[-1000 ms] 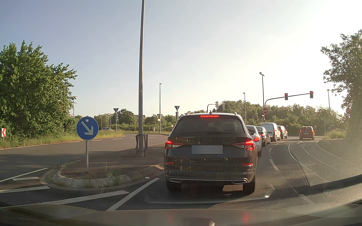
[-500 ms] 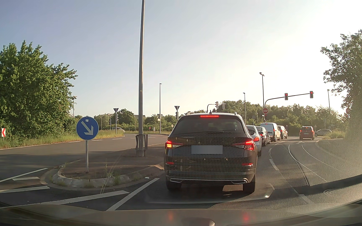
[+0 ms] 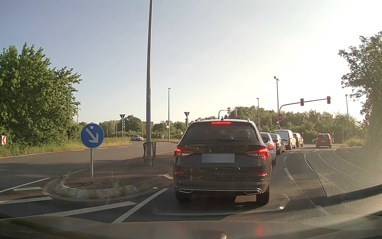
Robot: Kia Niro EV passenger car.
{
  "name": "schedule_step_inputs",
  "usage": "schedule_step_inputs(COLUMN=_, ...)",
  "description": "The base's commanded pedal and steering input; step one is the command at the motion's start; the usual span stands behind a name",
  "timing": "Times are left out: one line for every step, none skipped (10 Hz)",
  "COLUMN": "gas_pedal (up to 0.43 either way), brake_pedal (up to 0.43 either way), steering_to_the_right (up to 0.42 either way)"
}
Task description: Follow the waypoints while adhering to traffic rules and regulations
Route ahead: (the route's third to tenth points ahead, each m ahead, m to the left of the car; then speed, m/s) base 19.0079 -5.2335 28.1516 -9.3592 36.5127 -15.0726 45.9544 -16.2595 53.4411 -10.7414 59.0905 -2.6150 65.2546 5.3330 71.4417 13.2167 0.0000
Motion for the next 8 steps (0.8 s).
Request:
schedule_step_inputs(gas_pedal=0.0, brake_pedal=0.421, steering_to_the_right=0.052)
schedule_step_inputs(gas_pedal=0.0, brake_pedal=0.421, steering_to_the_right=0.052)
schedule_step_inputs(gas_pedal=0.0, brake_pedal=0.415, steering_to_the_right=0.052)
schedule_step_inputs(gas_pedal=0.0, brake_pedal=0.415, steering_to_the_right=0.052)
schedule_step_inputs(gas_pedal=0.0, brake_pedal=0.421, steering_to_the_right=0.052)
schedule_step_inputs(gas_pedal=0.0, brake_pedal=0.415, steering_to_the_right=0.052)
schedule_step_inputs(gas_pedal=0.0, brake_pedal=0.421, steering_to_the_right=0.052)
schedule_step_inputs(gas_pedal=0.0, brake_pedal=0.421, steering_to_the_right=0.052)
